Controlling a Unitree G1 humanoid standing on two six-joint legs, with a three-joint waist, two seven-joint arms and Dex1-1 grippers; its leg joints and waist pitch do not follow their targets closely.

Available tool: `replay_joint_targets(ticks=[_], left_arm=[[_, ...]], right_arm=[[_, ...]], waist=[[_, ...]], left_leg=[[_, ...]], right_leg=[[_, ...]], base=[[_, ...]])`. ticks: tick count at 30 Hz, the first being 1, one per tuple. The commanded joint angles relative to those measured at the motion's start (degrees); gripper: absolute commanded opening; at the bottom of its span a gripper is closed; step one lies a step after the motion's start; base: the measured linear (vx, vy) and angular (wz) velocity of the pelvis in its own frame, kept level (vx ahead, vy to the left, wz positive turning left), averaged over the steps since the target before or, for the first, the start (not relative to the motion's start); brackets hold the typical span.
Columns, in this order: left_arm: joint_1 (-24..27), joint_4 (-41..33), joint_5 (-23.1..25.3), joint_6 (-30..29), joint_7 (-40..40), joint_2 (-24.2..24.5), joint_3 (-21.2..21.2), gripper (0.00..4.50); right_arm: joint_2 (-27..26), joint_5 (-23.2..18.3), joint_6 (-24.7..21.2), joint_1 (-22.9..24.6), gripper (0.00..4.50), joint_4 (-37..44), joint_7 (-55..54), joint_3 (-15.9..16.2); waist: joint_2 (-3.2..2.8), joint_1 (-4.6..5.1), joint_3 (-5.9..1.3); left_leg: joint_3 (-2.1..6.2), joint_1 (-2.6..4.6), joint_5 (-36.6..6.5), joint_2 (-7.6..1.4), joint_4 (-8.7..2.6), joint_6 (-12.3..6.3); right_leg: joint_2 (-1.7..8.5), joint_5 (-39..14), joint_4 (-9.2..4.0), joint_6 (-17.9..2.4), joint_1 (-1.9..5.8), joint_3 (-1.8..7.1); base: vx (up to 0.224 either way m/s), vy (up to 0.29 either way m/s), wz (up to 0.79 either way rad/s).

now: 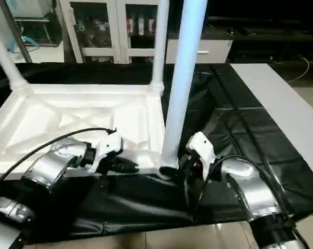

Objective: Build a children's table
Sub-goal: Rotate leg to tighten

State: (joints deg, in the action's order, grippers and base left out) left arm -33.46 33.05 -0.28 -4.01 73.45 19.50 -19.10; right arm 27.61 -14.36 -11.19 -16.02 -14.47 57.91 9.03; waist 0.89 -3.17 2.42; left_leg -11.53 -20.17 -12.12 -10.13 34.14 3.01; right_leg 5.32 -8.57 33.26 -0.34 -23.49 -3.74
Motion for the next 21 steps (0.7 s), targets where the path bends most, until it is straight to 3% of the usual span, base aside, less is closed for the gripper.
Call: replay_joint_targets(ticks=[1,8,16,21], left_arm=[[0.89,-1.90,-2.56,0.13,3.26,-0.71,-0.67,0.00],[1.22,-2.94,-2.66,-0.80,3.13,-0.60,-0.68,0.00],[1.29,-3.03,-2.08,-0.94,3.16,-0.72,-0.60,0.00],[1.41,-3.13,-1.95,-1.01,3.02,-0.77,-0.64,0.00]], right_arm=[[0.60,-1.49,-1.03,-0.27,4.23,1.48,1.92,-0.92],[0.90,-1.58,-1.05,-0.29,4.07,0.44,3.08,-0.45],[1.05,-0.59,-0.69,-0.51,3.21,-0.52,3.96,0.13],[0.88,-0.60,-0.80,-0.59,2.91,-0.57,4.05,0.01]], waist=[[1.01,0.17,-3.05],[1.03,-0.04,-3.13],[1.14,-0.04,-3.10],[1.20,-0.03,-3.08]], left_leg=[[1.39,0.27,-12.60,-3.36,-4.52,-3.43],[1.31,0.25,-10.94,-3.36,-4.38,-3.91],[1.31,0.26,-11.16,-3.29,-4.35,-3.82],[1.33,0.21,-10.89,-3.30,-4.35,-3.94]], right_leg=[[3.60,-19.92,-3.87,-11.52,2.42,2.64],[3.59,-17.82,-3.55,-12.35,2.48,2.59],[3.59,-19.44,-3.73,-11.66,2.44,2.57],[3.57,-19.67,-3.73,-11.47,2.46,2.54]], base=[[0.000,0.000,0.00],[0.000,0.000,0.00],[0.000,0.000,0.00],[0.000,0.000,0.00]])
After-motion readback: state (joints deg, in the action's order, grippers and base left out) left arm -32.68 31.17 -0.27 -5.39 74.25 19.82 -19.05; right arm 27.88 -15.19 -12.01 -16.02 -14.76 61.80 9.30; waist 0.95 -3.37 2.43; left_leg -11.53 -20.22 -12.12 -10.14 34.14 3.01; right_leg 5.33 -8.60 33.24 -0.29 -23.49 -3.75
